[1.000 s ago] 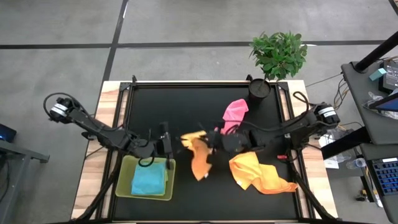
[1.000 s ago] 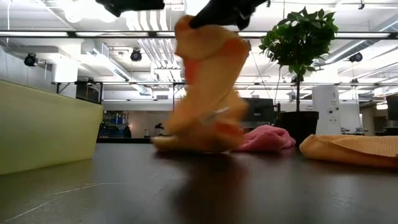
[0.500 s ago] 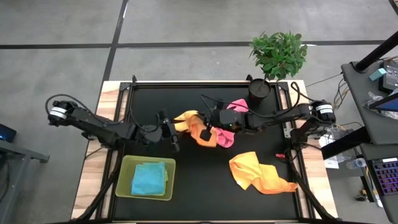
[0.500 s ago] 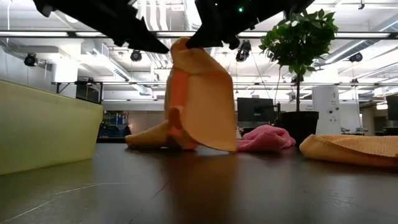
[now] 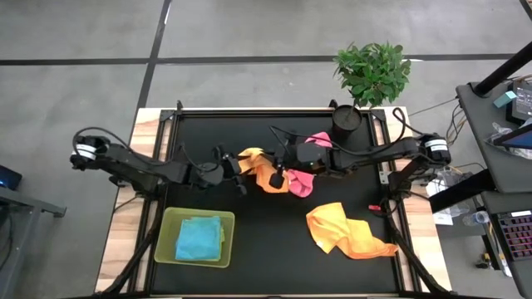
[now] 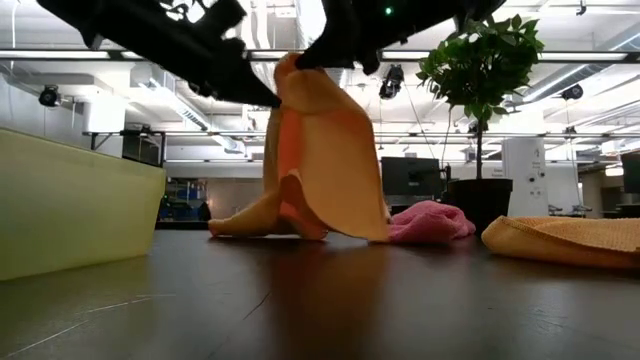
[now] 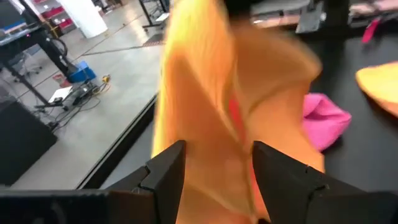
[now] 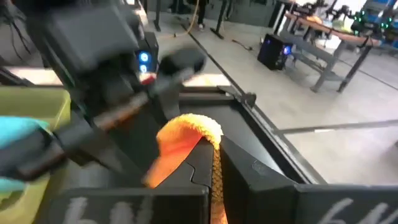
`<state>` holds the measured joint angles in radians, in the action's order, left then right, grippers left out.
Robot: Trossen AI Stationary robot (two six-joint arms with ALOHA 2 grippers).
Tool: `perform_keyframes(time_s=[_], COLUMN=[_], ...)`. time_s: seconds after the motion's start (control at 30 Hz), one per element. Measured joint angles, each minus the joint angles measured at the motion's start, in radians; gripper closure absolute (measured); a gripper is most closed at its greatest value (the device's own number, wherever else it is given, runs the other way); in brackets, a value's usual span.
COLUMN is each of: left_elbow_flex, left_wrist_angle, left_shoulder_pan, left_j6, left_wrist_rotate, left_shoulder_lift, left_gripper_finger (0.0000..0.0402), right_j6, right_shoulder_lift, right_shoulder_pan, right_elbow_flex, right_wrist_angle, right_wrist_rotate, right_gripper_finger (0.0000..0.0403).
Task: Fold microfiber towels
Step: Fold the left orange microfiber towel
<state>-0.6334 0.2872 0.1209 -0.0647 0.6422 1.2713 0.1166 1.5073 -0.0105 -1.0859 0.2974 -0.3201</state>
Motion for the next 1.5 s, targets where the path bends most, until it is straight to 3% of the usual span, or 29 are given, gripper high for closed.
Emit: perform_keyframes(time_s=[0.23,0.5,0.97,1.13,1.37,1.5], left_elbow_flex=[-0.002,-0.002,-0.007,-0.006,-0.002,-0.002], left_wrist_angle=[0.007,0.18,0.235,0.235,0.226,0.226], left_shoulder_pan=[-0.025,-0.079,-0.095,-0.095,-0.102,-0.102], left_j6=[0.006,0.006,0.003,0.0,-0.029,-0.073], left_wrist_rotate=[-0.017,-0.092,-0.06,-0.06,-0.062,-0.113], left_shoulder_lift=[0.067,0.155,0.219,0.218,0.218,0.218], left_gripper_finger=[0.023,0.023,0.0236,0.028,0.0388,0.0399], right_j6=[0.009,-0.02,-0.028,-0.023,0.05,0.059], right_shoulder_lift=[-0.033,-0.04,-0.041,-0.036,-0.036,-0.035], right_shoulder_pan=[-0.004,-0.003,-0.003,-0.003,-0.003,-0.003], right_elbow_flex=[0.0,0.0,0.004,0.009,0.011,0.011], right_wrist_angle=[-0.008,-0.005,-0.038,-0.039,-0.075,-0.106], right_wrist_rotate=[0.006,0.007,0.017,0.017,0.017,0.017], right_gripper_finger=[0.0394,0.0394,0.0394,0.0394,0.0394,0.0394])
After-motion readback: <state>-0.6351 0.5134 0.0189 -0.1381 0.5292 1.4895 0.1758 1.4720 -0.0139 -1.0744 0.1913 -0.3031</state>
